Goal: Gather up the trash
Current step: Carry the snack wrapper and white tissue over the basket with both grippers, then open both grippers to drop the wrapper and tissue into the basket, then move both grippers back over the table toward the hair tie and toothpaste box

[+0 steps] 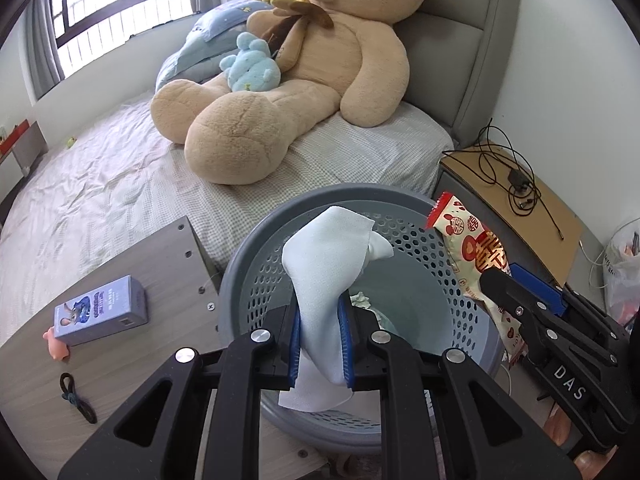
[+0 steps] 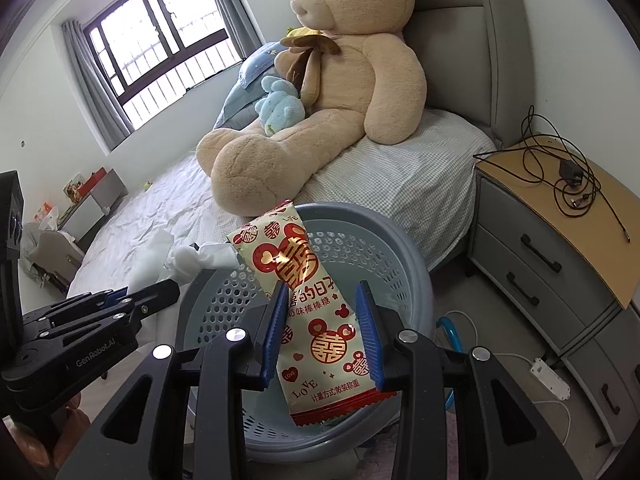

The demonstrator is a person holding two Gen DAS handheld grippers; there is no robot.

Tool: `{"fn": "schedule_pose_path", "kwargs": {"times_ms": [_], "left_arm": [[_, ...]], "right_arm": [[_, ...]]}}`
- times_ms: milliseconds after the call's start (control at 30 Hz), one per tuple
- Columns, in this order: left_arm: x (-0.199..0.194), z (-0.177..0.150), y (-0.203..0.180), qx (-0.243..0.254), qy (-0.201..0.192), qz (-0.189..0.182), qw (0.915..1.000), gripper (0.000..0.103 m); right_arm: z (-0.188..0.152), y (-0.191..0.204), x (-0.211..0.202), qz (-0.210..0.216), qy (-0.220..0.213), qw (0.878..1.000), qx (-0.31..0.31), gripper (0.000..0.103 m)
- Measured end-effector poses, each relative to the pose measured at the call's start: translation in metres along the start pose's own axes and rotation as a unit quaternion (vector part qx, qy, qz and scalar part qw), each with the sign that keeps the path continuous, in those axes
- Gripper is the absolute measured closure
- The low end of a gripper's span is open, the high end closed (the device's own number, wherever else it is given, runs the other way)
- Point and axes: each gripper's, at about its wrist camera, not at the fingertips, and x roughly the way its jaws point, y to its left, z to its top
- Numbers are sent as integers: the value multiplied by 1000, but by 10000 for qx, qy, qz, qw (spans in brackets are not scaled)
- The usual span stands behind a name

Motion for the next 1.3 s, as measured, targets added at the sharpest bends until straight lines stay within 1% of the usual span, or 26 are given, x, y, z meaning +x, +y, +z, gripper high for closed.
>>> {"fn": "schedule_pose_path", "kwargs": {"times_ms": [633,800,867,900,933,967,1000,1033,1067,1100,1200,1300], "left_arm": [[11,9,-16,129,46,-10,9999,86],[11,10,-15,114,60,5,9999,84],[10,9,-14,111,54,36,9999,80],[10,9,-13,108,57,54,9999,75],[10,9,-12,88,59,83,9999,69],[10,9,-11,59,54,105,9999,58],[9,9,-9,33,36,121,9999,51],[7,8,-7,0,-14,150,9999,38],[4,7,-6,-21,-86,182,9998,35],[2,6,-5,-13,-114,204,9997,35],[0,4,-1,-30,-103,285,9995,35],[-1,0,4,-96,-92,346,9993,32]], "right_arm": [[2,-14,7,-56,-2,9998,164,69],[2,-13,7,-70,-25,9998,159,68],[3,-13,8,-68,-19,9999,134,66],[3,-13,7,-74,-25,9999,125,65],[3,-13,7,-78,-30,9999,121,62],[3,-12,7,-70,-29,9999,118,59],[3,-12,6,-71,-33,9999,117,55],[3,-12,6,-83,-39,9999,114,54],[3,-12,5,-88,-37,9999,109,54],[2,-12,4,-94,-30,9999,105,54],[1,-12,4,-105,10,9999,124,54],[-2,-10,1,-102,22,9999,128,54]]}}
